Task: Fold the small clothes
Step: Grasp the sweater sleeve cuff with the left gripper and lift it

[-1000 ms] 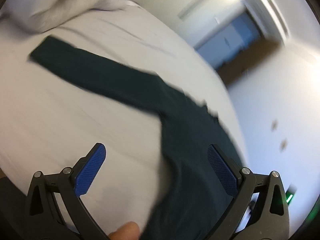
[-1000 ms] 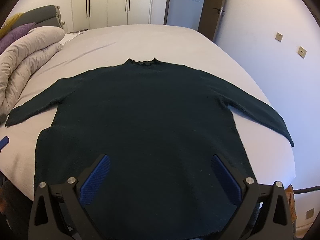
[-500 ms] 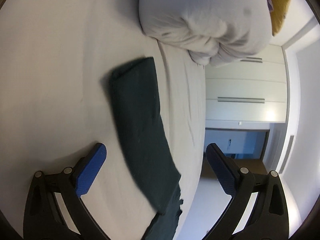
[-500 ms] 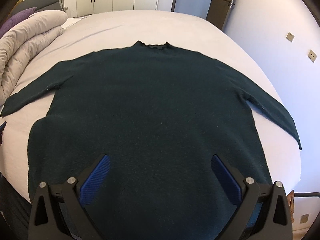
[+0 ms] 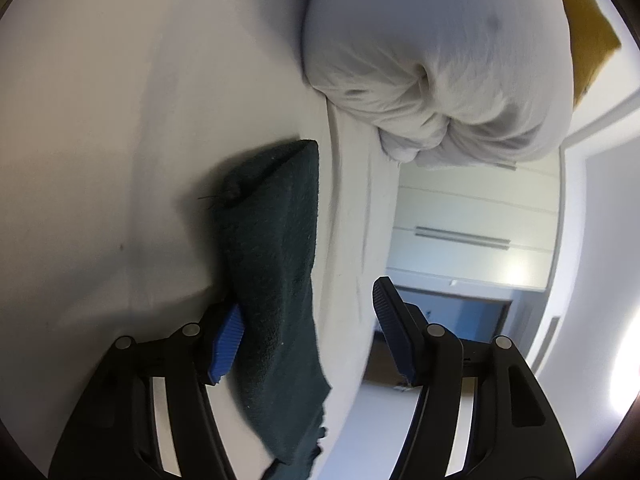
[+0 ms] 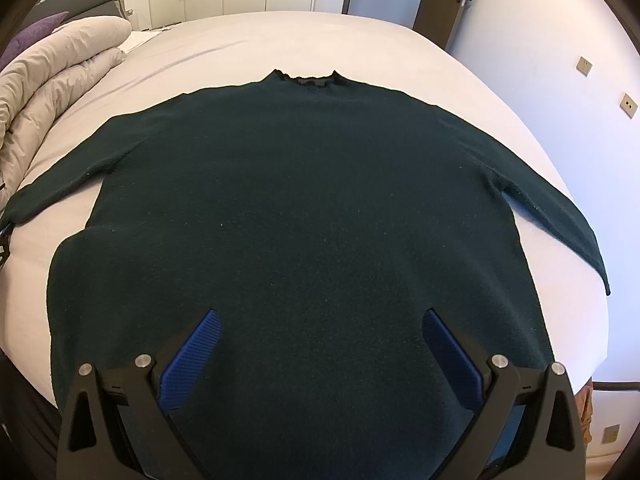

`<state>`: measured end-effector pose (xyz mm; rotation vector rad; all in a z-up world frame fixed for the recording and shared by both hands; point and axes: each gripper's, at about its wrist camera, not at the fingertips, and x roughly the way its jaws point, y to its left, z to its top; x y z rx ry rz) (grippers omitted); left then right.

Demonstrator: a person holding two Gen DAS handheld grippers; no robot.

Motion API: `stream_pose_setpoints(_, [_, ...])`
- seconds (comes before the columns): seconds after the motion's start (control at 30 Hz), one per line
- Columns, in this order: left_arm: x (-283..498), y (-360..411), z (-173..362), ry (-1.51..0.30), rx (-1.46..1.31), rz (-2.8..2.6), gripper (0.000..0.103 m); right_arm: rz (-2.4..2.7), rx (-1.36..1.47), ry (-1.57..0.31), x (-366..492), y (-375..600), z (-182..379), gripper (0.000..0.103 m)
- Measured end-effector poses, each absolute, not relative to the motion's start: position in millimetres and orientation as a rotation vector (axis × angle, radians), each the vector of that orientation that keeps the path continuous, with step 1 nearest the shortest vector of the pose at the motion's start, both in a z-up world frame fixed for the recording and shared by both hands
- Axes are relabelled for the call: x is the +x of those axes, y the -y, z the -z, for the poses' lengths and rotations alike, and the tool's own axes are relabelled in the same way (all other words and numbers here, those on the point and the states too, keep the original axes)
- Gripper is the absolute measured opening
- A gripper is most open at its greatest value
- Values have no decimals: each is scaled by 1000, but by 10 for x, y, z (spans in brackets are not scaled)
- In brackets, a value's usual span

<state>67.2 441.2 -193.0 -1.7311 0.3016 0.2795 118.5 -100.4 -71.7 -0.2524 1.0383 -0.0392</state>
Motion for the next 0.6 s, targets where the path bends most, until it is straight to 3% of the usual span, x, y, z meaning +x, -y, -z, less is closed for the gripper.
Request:
stream_pose_setpoints(0.37, [712,-4339,1832,-345,-1622,-350,63,12,-262,-1048,1189,927,755,103])
stream_pose_setpoints(0.4, [711,-4330,1832,-344,-1615,-341,59,10,-259,-1045,1186,932,744,103])
stream_pose_setpoints(0.47, [707,-4303,1865,-368,-1610,-322,28,4,-252,-1038,1183,947,732,103])
stream_pose_setpoints(0.5, [698,-4294,1905,-382,-1620,-319,24,5,-247,-1036,1186,953,731,103])
stream_pose_setpoints(0.53, [674,-4287,1954,-390,-1627,-326,13,2,-237,-1039,1196,962,736,103])
stream_pose_setpoints(0.6, [642,-4286,2008,-390,-1630,-332,9,-14,-216,-1040,1201,977,740,103])
